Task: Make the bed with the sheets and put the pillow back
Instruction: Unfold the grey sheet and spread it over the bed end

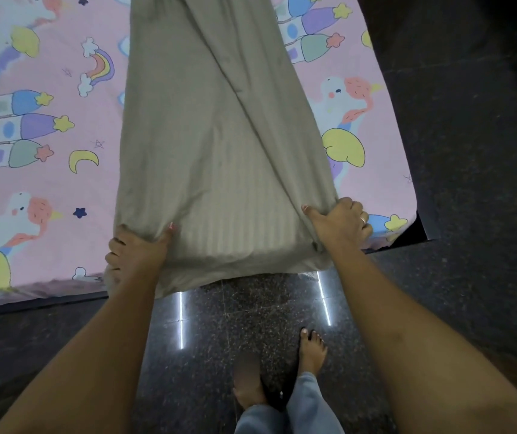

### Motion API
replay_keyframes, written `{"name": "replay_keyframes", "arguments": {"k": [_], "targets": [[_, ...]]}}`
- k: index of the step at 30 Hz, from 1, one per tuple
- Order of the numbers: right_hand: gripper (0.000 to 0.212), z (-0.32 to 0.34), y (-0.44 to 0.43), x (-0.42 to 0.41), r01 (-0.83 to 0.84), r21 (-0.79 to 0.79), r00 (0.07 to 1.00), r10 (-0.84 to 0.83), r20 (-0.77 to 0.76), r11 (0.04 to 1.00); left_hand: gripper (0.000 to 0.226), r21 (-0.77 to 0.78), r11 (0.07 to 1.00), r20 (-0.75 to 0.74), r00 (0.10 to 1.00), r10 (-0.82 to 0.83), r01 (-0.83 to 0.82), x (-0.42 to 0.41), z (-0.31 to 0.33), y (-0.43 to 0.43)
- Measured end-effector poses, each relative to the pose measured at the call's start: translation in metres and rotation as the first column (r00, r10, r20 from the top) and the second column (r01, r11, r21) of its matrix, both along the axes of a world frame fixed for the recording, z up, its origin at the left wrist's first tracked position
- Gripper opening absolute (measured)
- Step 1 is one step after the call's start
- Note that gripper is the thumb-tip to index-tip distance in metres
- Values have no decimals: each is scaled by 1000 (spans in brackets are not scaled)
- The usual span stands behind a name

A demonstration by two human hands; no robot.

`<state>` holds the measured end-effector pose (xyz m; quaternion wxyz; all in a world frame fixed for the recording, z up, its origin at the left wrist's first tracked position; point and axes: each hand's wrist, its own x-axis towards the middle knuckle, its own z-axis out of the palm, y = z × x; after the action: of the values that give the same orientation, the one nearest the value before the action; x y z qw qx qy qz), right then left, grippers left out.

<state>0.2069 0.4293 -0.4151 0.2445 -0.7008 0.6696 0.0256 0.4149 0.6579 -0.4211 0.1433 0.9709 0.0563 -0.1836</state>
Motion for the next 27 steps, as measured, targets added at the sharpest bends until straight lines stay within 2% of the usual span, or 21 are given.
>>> {"name": "replay_keyframes", "arguments": {"k": [2,4,6,8,13,18,23,25,27], "targets": [[71,-3,-2,6,11,13,1000,-11,17,1000,104,105,990,38,995,-95,91,-4,5,-4],[61,-4,-4,10,35,41,996,-38,75,999,98,204,932,55,947,-316,299,-18,7,-19],[50,-3,-5,12,30,90,990,-42,135,995,92,201,855,41,868,-495,478,-40,9,-44],[38,-2,-6,9,-13,109,986,-5,167,994,88,158,795,0,805,-594,586,-65,10,-68],[30,16,-24,-14,6,26,912,-16,410,1000,86,23,716,-29,716,-698,698,-107,14,-102],[25,39,-37,-78,51,-83,896,-9,444,995,92,-3,615,36,615,-788,788,-132,28,-117],[55,26,-13,-183,213,18,893,-202,402,977,101,22,405,19,405,-914,914,-169,32,-127],[47,19,3,-212,185,123,904,-217,368,975,98,19,355,2,355,-935,935,-187,27,-129],[23,13,8,-220,124,224,910,-201,364,967,93,14,325,-26,325,-945,946,-204,19,-129]]}}
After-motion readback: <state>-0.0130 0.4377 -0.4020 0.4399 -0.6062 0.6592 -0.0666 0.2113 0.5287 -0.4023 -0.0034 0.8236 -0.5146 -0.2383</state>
